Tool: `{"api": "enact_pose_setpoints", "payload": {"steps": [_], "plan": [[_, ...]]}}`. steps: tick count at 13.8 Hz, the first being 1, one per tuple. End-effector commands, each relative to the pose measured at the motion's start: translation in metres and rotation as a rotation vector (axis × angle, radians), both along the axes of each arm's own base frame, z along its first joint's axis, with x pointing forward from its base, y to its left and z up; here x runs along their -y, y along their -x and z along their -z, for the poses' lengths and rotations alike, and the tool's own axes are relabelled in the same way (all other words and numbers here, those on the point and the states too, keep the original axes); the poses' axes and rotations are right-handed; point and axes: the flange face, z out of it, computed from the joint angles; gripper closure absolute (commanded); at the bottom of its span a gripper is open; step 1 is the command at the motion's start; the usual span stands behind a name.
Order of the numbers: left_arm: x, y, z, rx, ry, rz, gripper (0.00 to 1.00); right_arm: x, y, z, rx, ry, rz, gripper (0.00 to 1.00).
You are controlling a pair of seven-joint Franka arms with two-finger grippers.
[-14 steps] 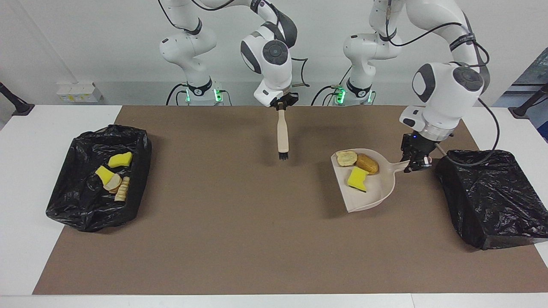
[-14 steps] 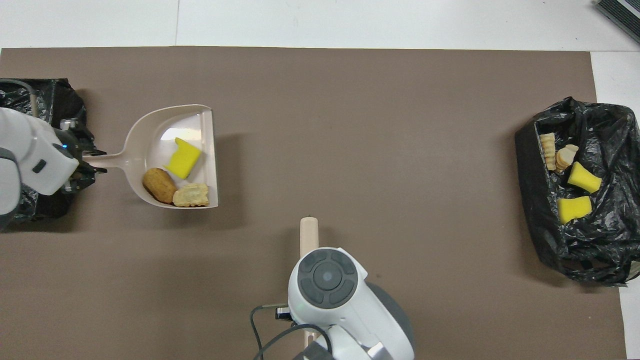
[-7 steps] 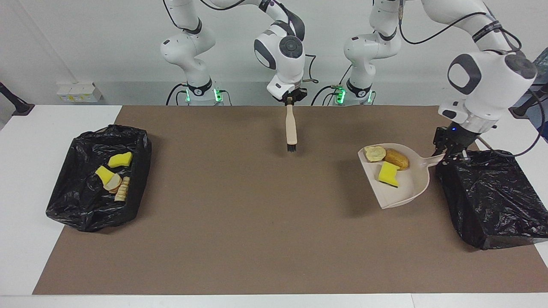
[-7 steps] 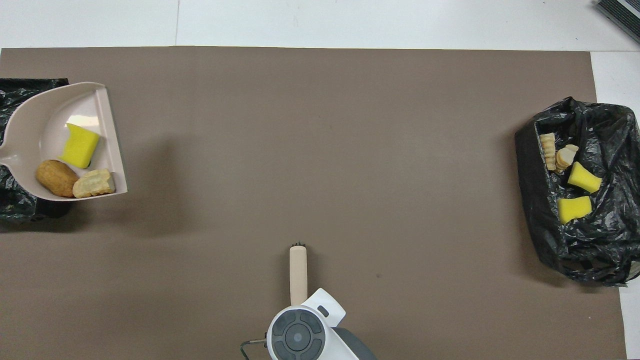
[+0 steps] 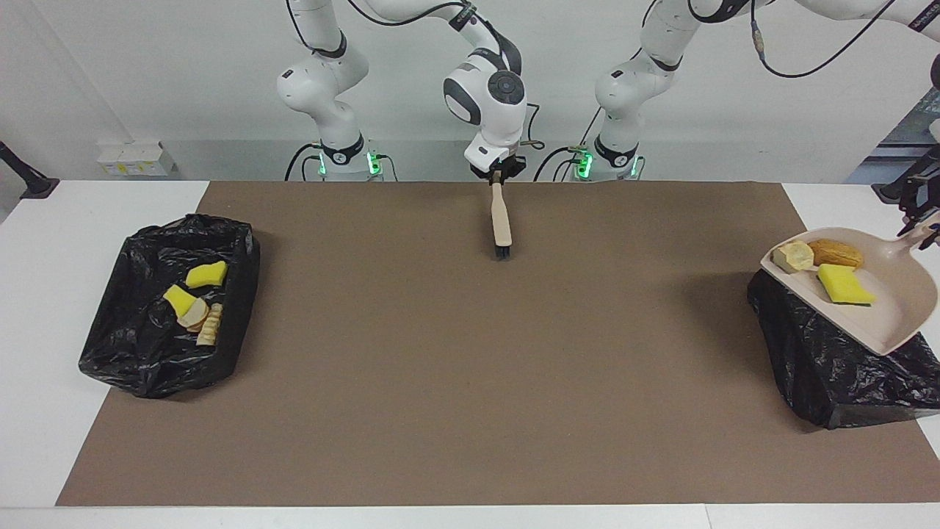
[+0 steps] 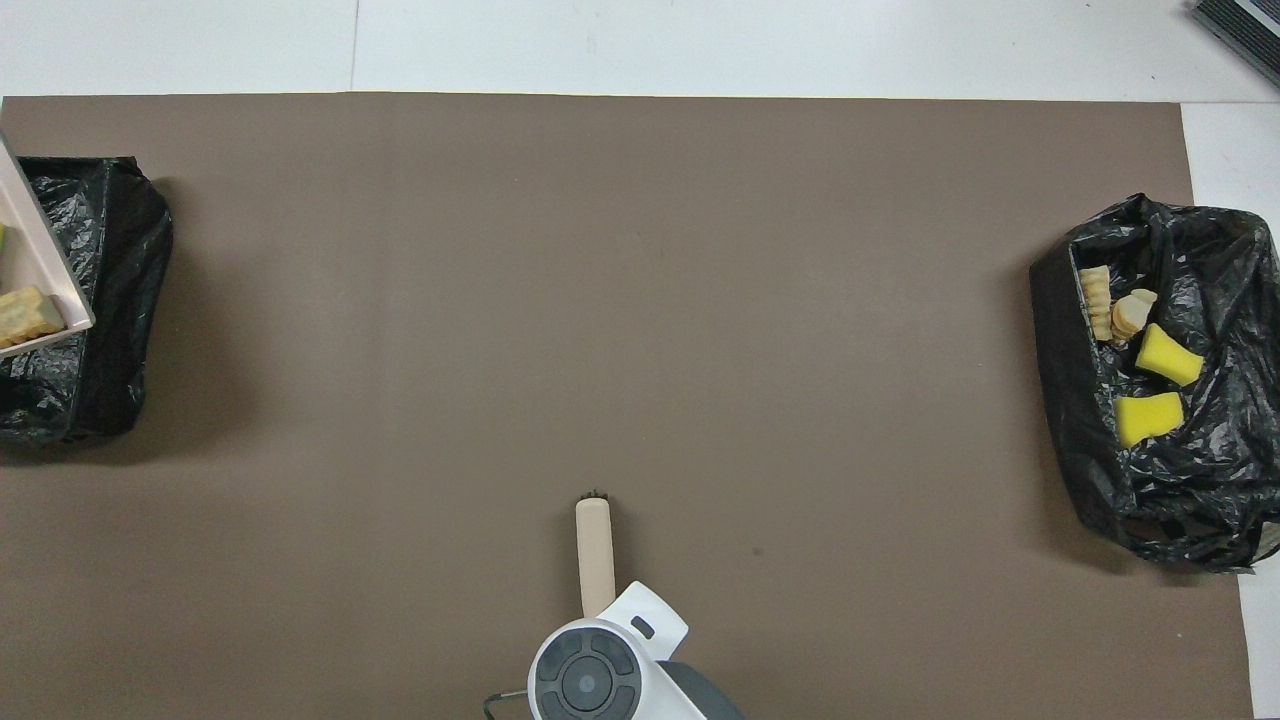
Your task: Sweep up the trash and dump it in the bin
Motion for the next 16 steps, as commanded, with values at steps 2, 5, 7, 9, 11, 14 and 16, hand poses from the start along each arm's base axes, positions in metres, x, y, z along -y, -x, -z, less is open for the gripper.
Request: {"api": "enact_pose_setpoints", "payload": {"steps": [2,5,7,9,11,14,16], "plan": [[-0.038,-0.026,-0.002,0.0,-0.104,0.014,1.0,0.006,-0.003,0.001,0.008,0.009,-0.045,1.0],[-0.063,-0.037,0.017,0.032,-0.165,0.034,1.0,0.008,-0.012,0.002,0.006,0.008,-0.028,0.65],[-0.067,-0.048,0.024,0.03,-0.255,0.101,1.0,0.004,-0.021,-0.002,0.006,0.004,-0.017,0.0],[-0.072,-0.057,0.03,0.016,-0.369,0.197,1.0,0.013,-0.048,-0.022,0.0,-0.003,0.02,0.0],[-0.059,-0.068,0.027,-0.056,-0.511,0.298,1.0,0.027,-0.075,-0.053,-0.011,-0.006,0.061,0.0],[-0.022,-0.088,0.025,-0.14,-0.655,0.411,1.0,0.059,-0.122,-0.087,-0.012,-0.025,0.113,0.0],[-0.015,-0.088,0.017,-0.173,-0.696,0.425,1.0,0.09,-0.156,-0.103,0.02,-0.042,0.126,0.0]]}}
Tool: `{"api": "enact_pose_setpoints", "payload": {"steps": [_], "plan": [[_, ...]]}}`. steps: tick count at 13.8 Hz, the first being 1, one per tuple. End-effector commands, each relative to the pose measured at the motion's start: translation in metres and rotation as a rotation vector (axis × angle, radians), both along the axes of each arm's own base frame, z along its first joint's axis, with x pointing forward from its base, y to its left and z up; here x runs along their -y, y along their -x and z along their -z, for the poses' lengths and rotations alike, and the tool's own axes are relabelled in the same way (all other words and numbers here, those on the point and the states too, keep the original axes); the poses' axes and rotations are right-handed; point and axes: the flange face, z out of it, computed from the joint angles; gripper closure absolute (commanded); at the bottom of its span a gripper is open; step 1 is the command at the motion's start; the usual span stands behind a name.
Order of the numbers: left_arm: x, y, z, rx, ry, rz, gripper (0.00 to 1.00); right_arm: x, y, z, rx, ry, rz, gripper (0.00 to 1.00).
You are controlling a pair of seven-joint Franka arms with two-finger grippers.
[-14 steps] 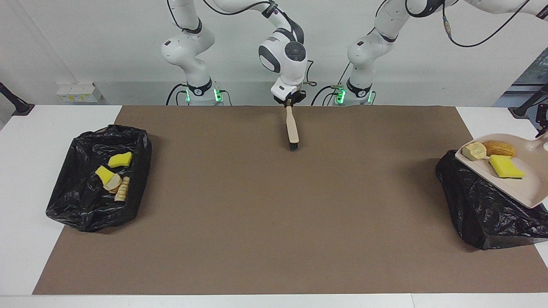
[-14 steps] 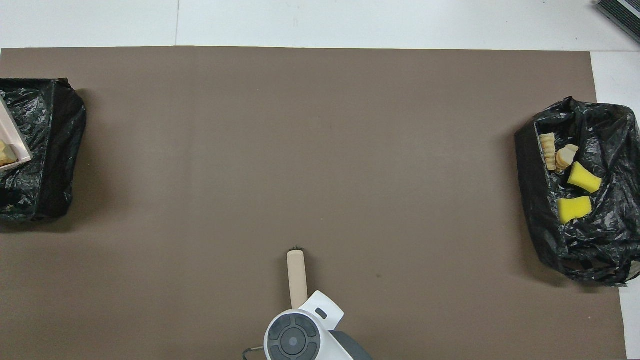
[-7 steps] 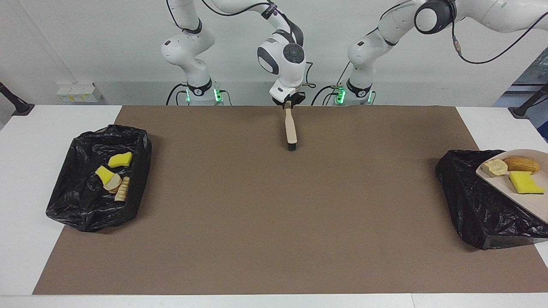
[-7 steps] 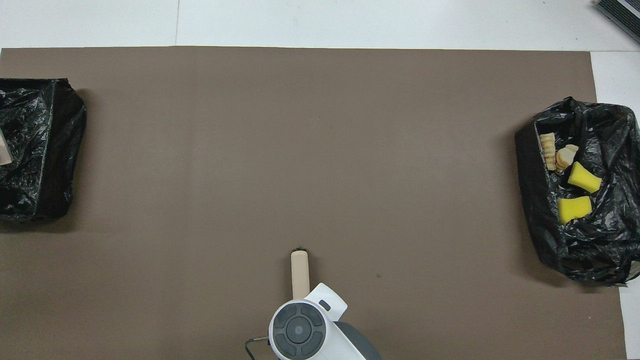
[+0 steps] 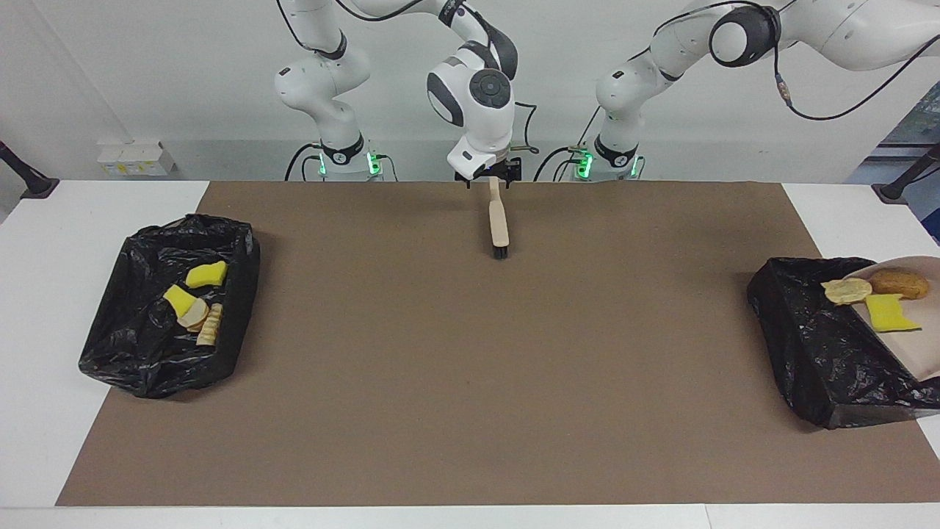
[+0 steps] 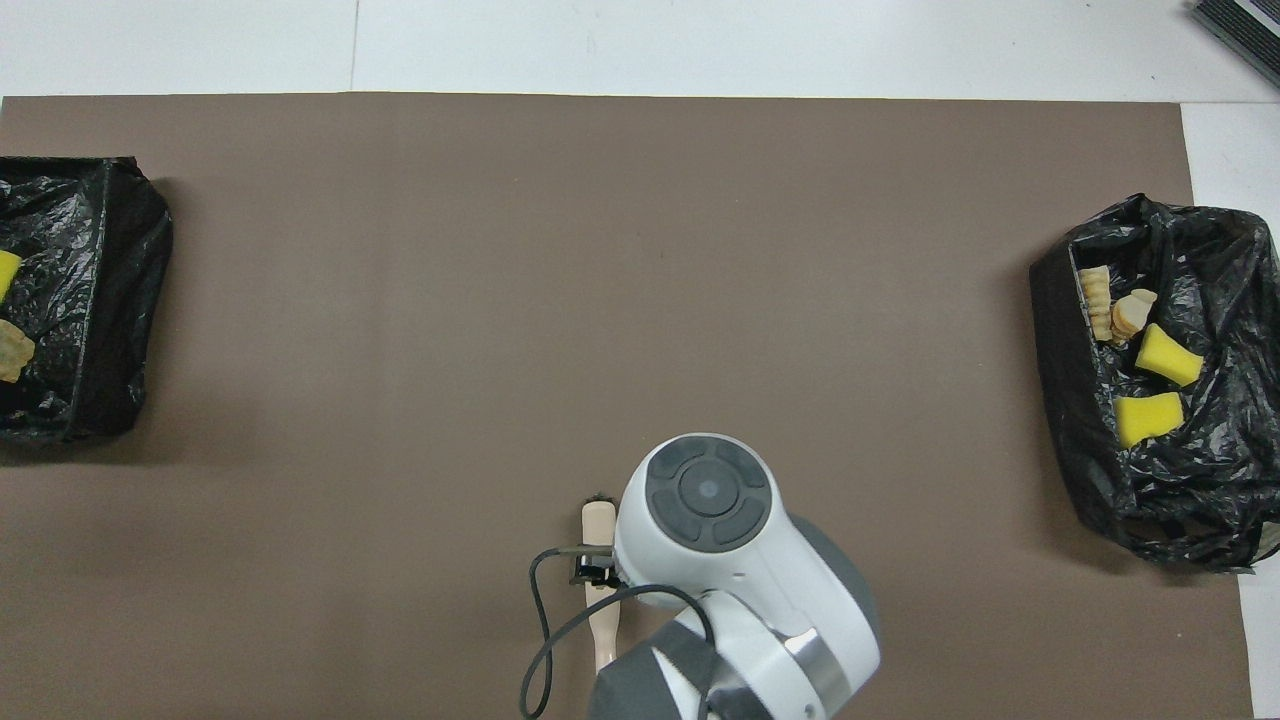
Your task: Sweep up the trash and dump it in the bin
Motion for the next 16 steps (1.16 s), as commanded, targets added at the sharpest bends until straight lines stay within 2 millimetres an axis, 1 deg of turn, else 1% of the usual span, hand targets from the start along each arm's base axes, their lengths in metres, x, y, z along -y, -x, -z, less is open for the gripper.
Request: {"api": "enact_pose_setpoints", "payload": {"steps": [1,2,3,4,6,7,8,9,11,13,14,15,16], "plan": [[0.006,-0.001,-0.02,-0.041,-0.092,0.029,1.0,0.04,-0.044,-0.018,0.05,0.02,0.005,0.0],[0.009,-0.002,-0.021,-0.052,-0.108,0.029,1.0,0.056,-0.061,-0.025,0.08,0.038,0.019,0.0],[0.014,-0.003,-0.026,-0.053,-0.125,0.038,1.0,0.071,-0.073,-0.031,0.096,0.054,0.021,0.0],[0.012,0.003,-0.04,-0.039,-0.14,0.033,1.0,0.086,-0.086,-0.04,0.117,0.052,0.028,0.0],[0.011,0.011,-0.058,-0.024,-0.156,0.022,1.0,0.136,-0.115,-0.055,0.135,0.048,0.07,0.0],[0.012,0.013,-0.064,-0.016,-0.16,0.021,1.0,0.156,-0.123,-0.06,0.135,0.046,0.059,0.0],[0.013,0.013,-0.067,-0.013,-0.168,0.022,1.0,0.176,-0.131,-0.065,0.139,0.038,0.049,0.0],[0.013,0.013,-0.068,-0.016,-0.183,0.025,1.0,0.199,-0.137,-0.069,0.137,0.033,0.037,0.0],[0.018,0.012,-0.071,-0.012,-0.187,0.033,1.0,0.235,-0.144,-0.078,0.132,0.042,-0.019,0.0],[0.031,0.007,-0.073,-0.009,-0.188,0.05,1.0,0.261,-0.147,-0.088,0.148,0.048,-0.035,0.0],[0.035,0.005,-0.074,-0.008,-0.189,0.055,1.0,0.274,-0.149,-0.097,0.164,0.045,-0.034,0.0],[0.044,0.003,-0.078,-0.001,-0.19,0.067,1.0,0.286,-0.151,-0.101,0.171,0.038,-0.055,0.0],[0.055,-0.001,-0.077,-0.004,-0.188,0.081,1.0,0.295,-0.153,-0.103,0.177,0.029,-0.081,0.0]]}}
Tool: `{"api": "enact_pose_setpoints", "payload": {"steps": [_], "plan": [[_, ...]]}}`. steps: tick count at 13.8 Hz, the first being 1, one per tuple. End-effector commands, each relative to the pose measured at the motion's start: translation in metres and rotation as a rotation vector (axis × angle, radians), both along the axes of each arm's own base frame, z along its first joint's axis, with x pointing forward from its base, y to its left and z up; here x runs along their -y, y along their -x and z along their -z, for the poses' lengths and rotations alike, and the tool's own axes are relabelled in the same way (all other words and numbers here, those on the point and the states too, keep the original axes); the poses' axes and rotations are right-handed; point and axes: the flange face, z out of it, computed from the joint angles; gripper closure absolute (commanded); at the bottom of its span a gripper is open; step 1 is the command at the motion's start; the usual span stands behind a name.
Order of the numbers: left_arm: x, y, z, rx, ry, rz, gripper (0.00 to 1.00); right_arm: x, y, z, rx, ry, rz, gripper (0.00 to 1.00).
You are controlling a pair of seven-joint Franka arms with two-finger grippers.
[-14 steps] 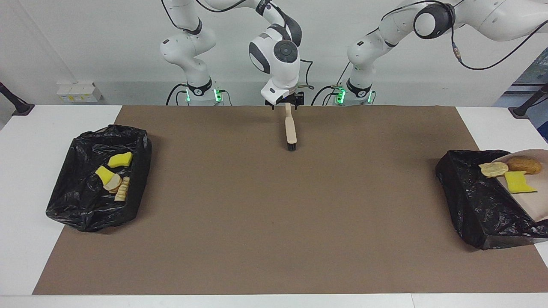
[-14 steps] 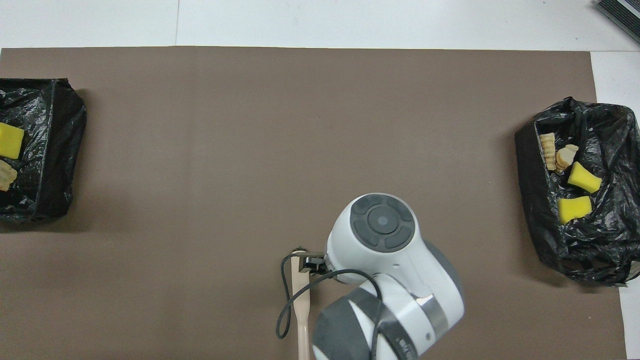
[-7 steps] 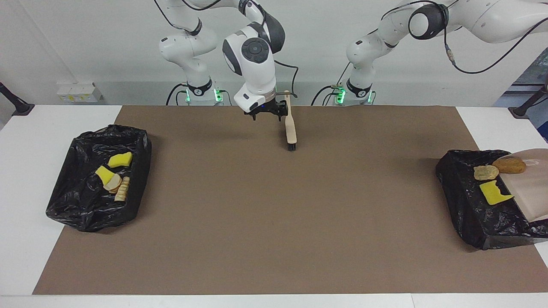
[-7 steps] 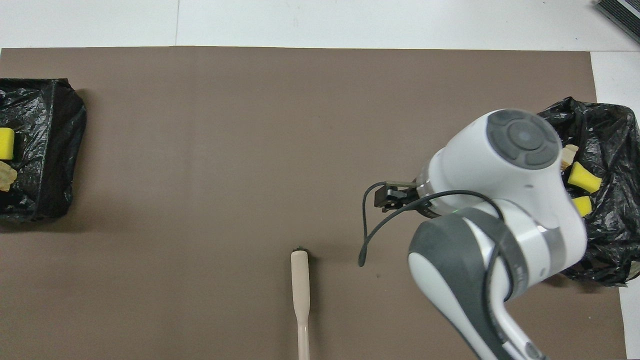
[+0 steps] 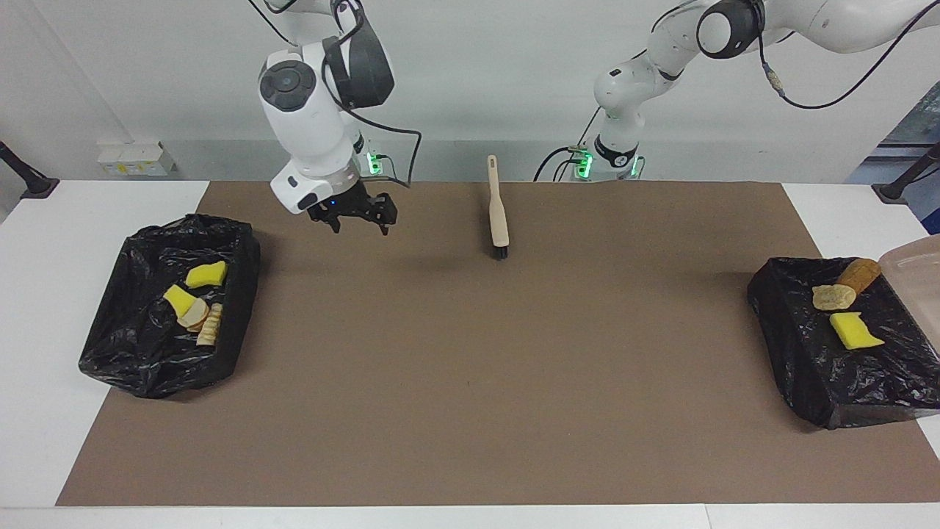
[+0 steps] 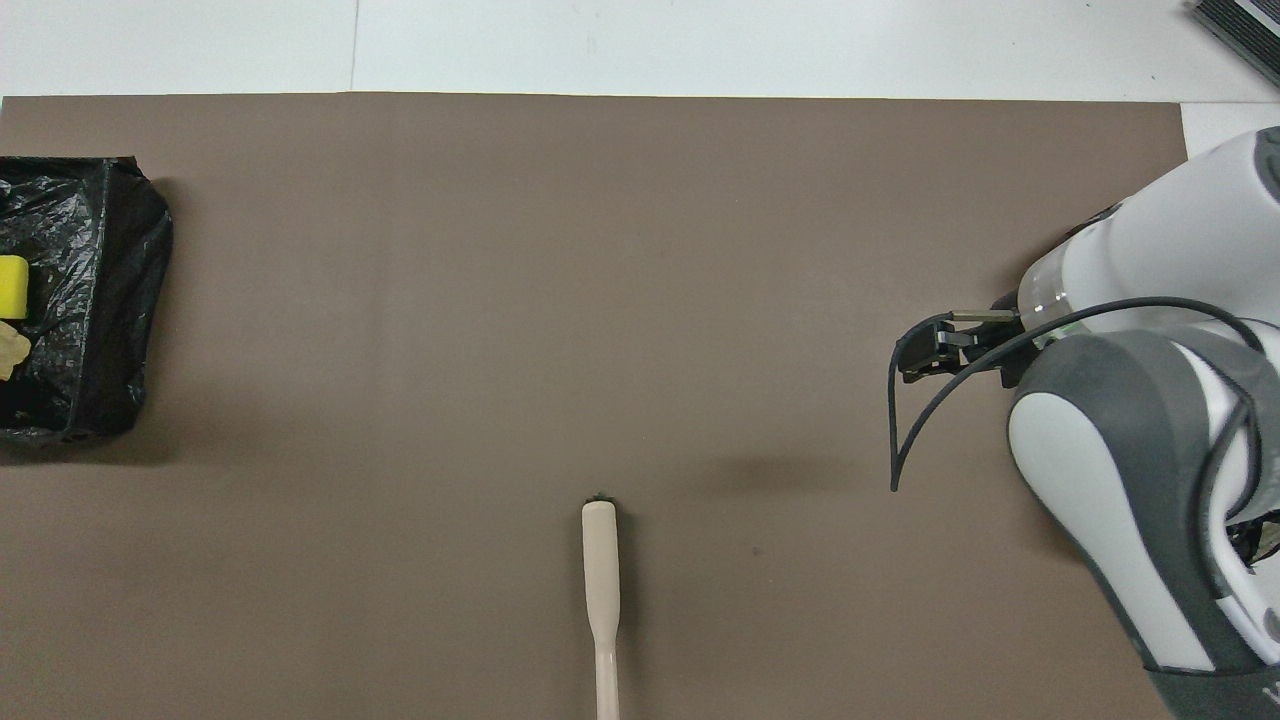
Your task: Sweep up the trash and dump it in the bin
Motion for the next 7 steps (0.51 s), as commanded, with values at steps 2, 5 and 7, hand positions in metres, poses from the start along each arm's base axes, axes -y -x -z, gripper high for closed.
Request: {"api": "enact_pose_setpoints", "payload": {"steps": [2,5,7], "plan": [[0.045,-0.006,-0.017,-0.008,0.003,0.034,1.0,0.028,-0.003,-0.012,0.014,0.003,-0.057,0.0],[0.099,-0.017,-0.004,-0.002,0.168,0.066,1.0,0.065,-0.007,-0.013,0.025,0.008,0.004,0.0],[0.138,-0.022,0.026,-0.012,0.248,0.025,1.0,0.093,-0.01,-0.03,0.06,0.037,0.045,0.0]]}}
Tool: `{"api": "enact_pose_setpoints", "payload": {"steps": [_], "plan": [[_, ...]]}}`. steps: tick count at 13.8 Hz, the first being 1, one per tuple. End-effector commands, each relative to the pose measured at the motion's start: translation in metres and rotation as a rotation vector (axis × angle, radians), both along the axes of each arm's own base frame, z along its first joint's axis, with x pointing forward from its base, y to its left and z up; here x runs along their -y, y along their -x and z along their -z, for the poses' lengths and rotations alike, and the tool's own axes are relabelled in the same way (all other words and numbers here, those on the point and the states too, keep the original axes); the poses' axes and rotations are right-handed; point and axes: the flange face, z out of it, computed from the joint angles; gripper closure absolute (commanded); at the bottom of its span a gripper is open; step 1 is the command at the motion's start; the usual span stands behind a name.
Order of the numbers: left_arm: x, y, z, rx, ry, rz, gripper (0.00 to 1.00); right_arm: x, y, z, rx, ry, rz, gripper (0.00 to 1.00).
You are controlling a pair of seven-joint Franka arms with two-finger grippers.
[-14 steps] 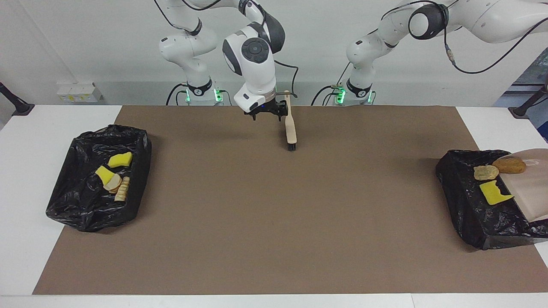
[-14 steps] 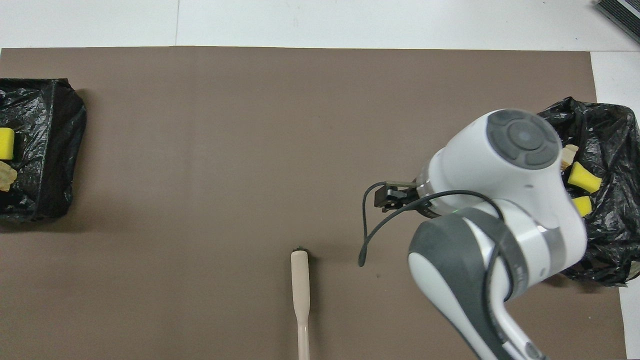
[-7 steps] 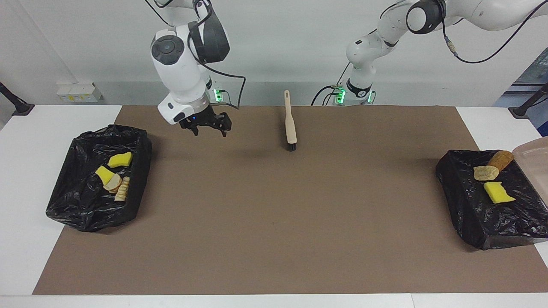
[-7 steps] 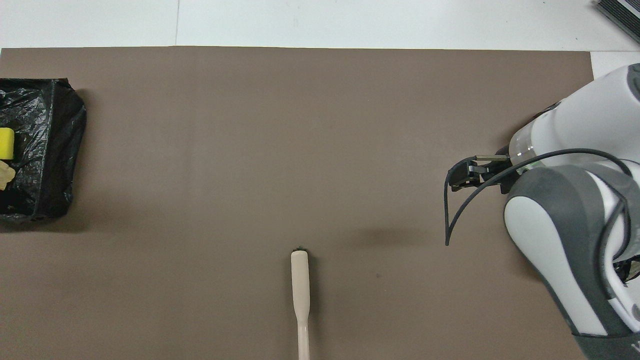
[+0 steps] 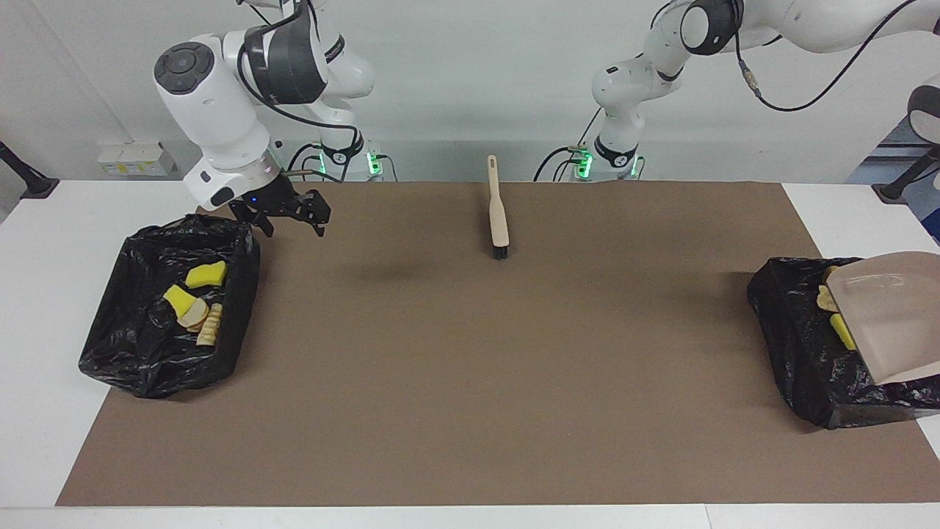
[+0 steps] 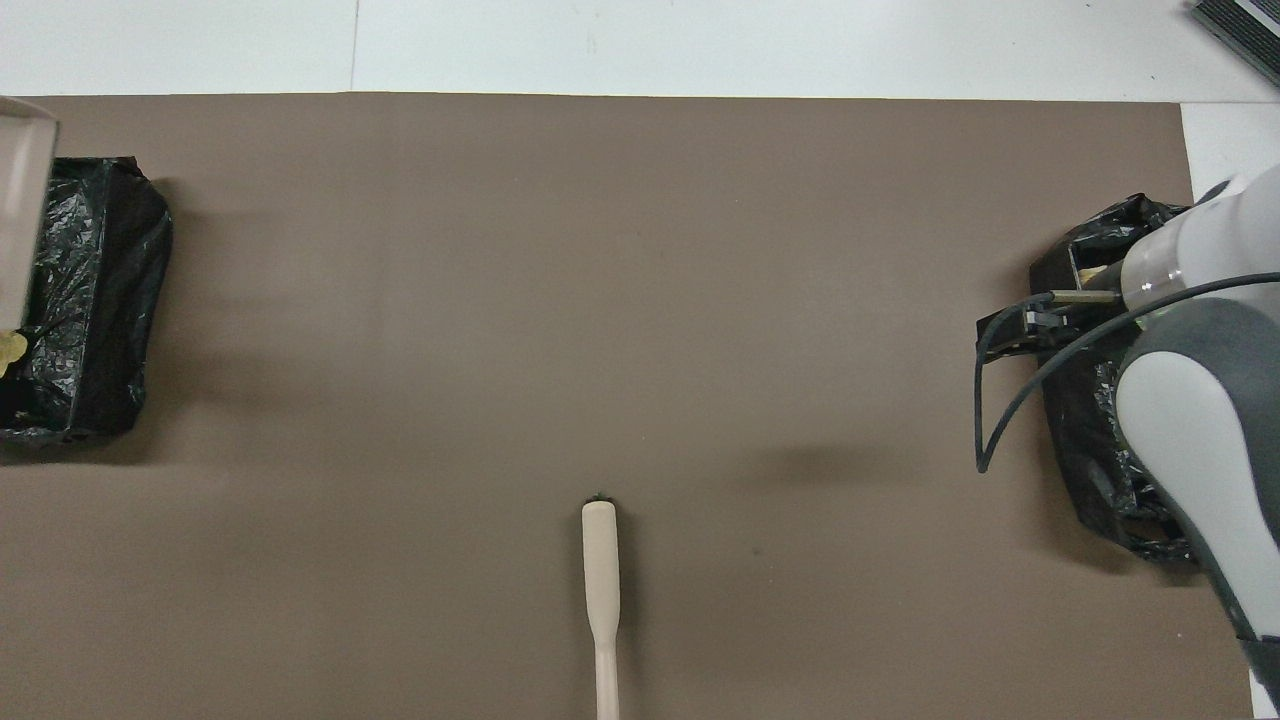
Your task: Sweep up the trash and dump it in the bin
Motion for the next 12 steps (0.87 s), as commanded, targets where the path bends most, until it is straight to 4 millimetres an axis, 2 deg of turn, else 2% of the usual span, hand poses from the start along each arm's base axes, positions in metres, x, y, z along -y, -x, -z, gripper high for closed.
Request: {"api": "enact_pose_setpoints", "payload": {"steps": [1,2,4,5,6,7,8,9,10,12], "plan": [[0.052,0.002,0.039,-0.034,0.104,-0.056,1.0,0.035,-0.003,-0.028,0.043,0.044,0.015,0.0],[0.072,0.003,0.061,-0.054,0.146,-0.075,1.0,0.049,-0.003,-0.039,0.059,0.058,0.035,0.0],[0.126,0.005,0.105,-0.084,0.201,-0.138,1.0,0.066,0.002,-0.041,0.036,0.085,0.029,0.0],[0.15,0.008,0.125,-0.081,0.226,-0.2,1.0,0.069,0.006,-0.042,0.023,0.089,0.01,0.0],[0.17,0.012,0.14,-0.086,0.259,-0.244,1.0,0.071,0.011,-0.053,0.031,0.088,0.01,0.0],[0.197,0.016,0.148,-0.096,0.305,-0.265,1.0,0.079,0.015,-0.068,0.052,0.084,0.027,0.0],[0.215,0.022,0.156,-0.101,0.34,-0.309,1.0,0.077,0.018,-0.079,0.049,0.087,0.028,0.0],[0.242,0.031,0.159,-0.085,0.352,-0.359,1.0,0.067,0.023,-0.087,0.036,0.088,0.018,0.0],[0.268,0.037,0.166,-0.07,0.361,-0.412,1.0,0.063,0.031,-0.102,0.048,0.086,0.015,0.0],[0.327,0.053,0.181,-0.033,0.412,-0.564,1.0,0.059,0.042,-0.117,0.066,0.071,0.078,0.0]]}}
